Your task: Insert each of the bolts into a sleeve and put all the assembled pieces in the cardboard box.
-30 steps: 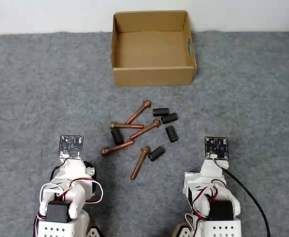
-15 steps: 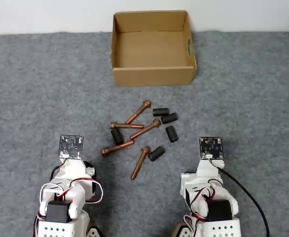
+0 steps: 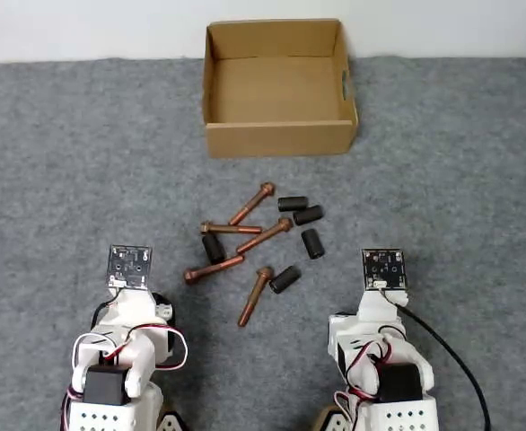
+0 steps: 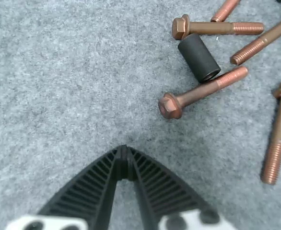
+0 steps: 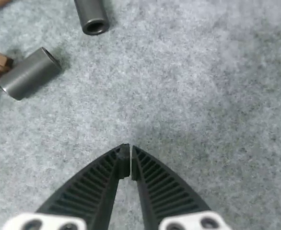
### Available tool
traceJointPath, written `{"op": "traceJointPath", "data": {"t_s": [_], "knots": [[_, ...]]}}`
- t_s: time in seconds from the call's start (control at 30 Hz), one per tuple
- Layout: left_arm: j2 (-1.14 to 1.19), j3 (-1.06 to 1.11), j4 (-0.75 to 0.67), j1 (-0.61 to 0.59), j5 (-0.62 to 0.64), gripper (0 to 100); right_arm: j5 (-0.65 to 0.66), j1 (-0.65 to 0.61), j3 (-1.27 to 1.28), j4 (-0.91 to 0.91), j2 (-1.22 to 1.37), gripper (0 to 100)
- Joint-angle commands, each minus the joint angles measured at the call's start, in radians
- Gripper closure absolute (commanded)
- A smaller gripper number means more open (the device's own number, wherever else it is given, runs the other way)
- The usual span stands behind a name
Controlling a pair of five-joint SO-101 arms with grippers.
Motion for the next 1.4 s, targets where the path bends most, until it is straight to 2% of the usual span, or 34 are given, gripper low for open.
{"op": "traceJointPath", "data": {"t_s": [0.0,0.27,0.57,0.77,0.93,1.13,1.27,1.37], "knots": [[-0.008,-0.021,0.003,-0.002,0.003,100,0.006,-0.005,-0.152,0.008,-0.005,99.0],[-0.008,-0.021,0.003,-0.002,0.003,100,0.011,-0.01,-0.331,0.005,0.094,99.1],[-0.008,-0.021,0.003,-0.002,0.003,100,0.005,-0.012,-0.738,0.007,0.76,99.1],[-0.008,-0.021,0.003,-0.002,0.003,100,0.003,-0.012,-0.899,-0.007,1.133,99.1],[-0.008,-0.021,0.003,-0.002,0.003,100,0.003,-0.074,-1.01,-0.096,1.343,99.1],[-0.008,-0.021,0.003,-0.002,0.003,100,0.106,-0.157,-1.174,-0.084,1.521,99.0],[-0.008,-0.021,0.003,-0.002,0.003,100,0.097,-0.189,-1.238,-0.11,1.633,98.9],[-0.008,-0.021,0.003,-0.002,0.003,100,0.095,-0.191,-1.298,-0.107,1.727,94.3]]}}
